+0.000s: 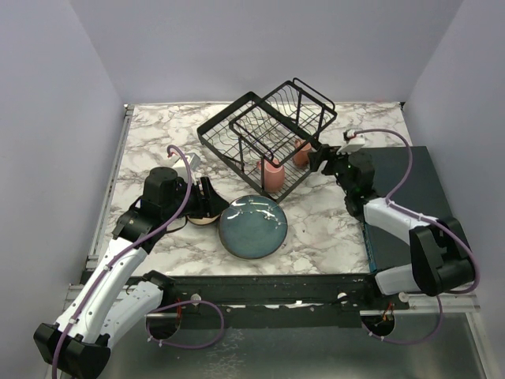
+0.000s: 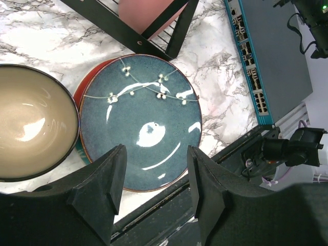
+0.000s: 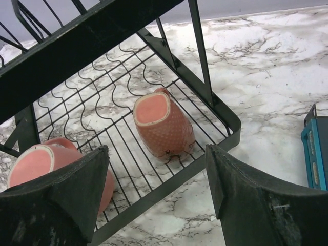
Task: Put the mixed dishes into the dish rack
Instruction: Turn the cup upside down in the dish rack, then move the dish rack to the center of the board.
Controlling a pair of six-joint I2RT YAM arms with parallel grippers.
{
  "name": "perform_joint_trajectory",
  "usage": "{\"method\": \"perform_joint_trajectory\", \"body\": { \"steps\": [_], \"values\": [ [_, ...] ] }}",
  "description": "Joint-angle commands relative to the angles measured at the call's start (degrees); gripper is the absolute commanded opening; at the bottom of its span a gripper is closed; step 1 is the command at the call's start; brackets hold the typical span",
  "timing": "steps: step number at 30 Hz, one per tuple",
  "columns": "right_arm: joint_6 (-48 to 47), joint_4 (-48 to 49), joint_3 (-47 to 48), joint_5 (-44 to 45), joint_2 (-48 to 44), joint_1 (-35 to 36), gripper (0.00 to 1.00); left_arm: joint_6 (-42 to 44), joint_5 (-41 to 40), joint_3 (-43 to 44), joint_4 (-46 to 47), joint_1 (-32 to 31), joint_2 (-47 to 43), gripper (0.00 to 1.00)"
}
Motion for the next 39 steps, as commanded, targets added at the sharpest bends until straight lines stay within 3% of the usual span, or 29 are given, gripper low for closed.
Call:
{"method": "perform_joint_trajectory", "body": {
  "steps": [1, 6, 15, 28, 39],
  "values": [
    [0.1, -1.6, -1.6, 2.4, -3.7, 0.0, 0.81, 0.3, -1.4, -0.4, 0.7, 0.4, -0.6, 0.57],
    [1.4, -5.2, -3.4, 3.2, -8.6, 0.0, 0.82, 0.3, -1.8, -0.3, 0.6, 0.4, -0.5, 0.58],
    [5.1, -15.8, -4.7, 3.9, -18.8, 0.0, 0.94, 0.3, -3.0, -0.3, 0.3, 0.4, -0.4, 0.61],
    [7.6, -41.9, 0.7, -5.3, -26.2, -0.1, 1.0, -1.0, -4.6, -0.3, -0.2, 0.4, 0.3, 0.64],
    [10.9, -45.9, 2.6, -20.3, -31.1, 0.0, 0.94, -5.4, -3.1, 0.9, -1.2, 0.4, 1.7, 0.64]
  ]
}}
